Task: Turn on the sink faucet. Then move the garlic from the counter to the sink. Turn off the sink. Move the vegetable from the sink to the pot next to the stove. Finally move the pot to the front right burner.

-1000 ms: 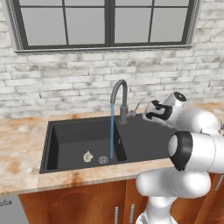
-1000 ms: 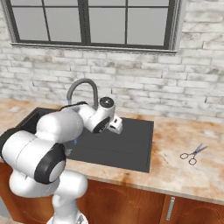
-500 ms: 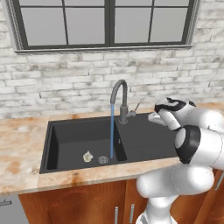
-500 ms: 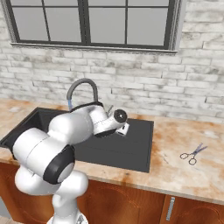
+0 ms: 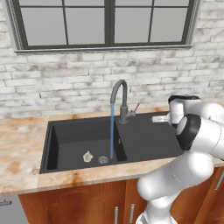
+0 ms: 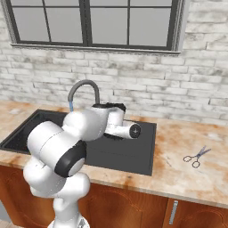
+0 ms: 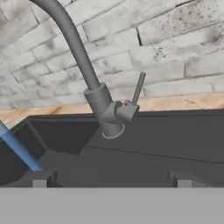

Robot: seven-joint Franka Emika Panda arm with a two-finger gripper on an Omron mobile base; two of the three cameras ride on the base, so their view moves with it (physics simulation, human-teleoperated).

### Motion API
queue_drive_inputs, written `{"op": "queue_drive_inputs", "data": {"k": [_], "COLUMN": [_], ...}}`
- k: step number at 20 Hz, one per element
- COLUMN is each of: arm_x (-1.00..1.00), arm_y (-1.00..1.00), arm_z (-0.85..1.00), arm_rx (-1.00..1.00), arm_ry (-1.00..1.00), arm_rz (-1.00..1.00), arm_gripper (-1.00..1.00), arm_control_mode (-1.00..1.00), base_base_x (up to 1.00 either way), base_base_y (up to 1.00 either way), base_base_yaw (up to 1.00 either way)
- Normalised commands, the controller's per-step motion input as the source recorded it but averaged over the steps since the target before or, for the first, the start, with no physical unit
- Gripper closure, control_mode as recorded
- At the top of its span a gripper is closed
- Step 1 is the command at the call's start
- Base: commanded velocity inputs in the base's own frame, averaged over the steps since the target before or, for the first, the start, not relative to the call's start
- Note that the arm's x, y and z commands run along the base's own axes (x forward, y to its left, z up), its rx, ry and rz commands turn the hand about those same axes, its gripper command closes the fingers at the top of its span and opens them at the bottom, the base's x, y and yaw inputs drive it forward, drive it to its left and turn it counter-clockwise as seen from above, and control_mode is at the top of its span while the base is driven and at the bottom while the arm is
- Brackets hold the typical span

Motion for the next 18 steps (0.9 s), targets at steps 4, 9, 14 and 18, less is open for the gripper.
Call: {"op": "queue_drive_inputs", "data": {"k": [4, 9, 14, 18], "arm_x": [0.19, 0.40, 0.46, 0.32], "arm_y": [-0.05, 0.00, -0.06, 0.04], "arm_z": [0.00, 0.00, 0.01, 0.00], "arm_rx": [0.00, 0.00, 0.00, 0.00], "arm_ry": [-0.34, -0.25, -0.11, -0.10], "arm_rz": [0.32, 0.35, 0.29, 0.24], "arm_gripper": [-1.00, -1.00, -1.00, -1.00], "arm_control_mode": [-1.00, -1.00, -1.00, -1.00], "base_base_x": [0.00, 0.00, 0.00, 0.00], "base_base_y": [0.00, 0.00, 0.00, 0.00], "base_base_yaw": [0.00, 0.00, 0.00, 0.00]}}
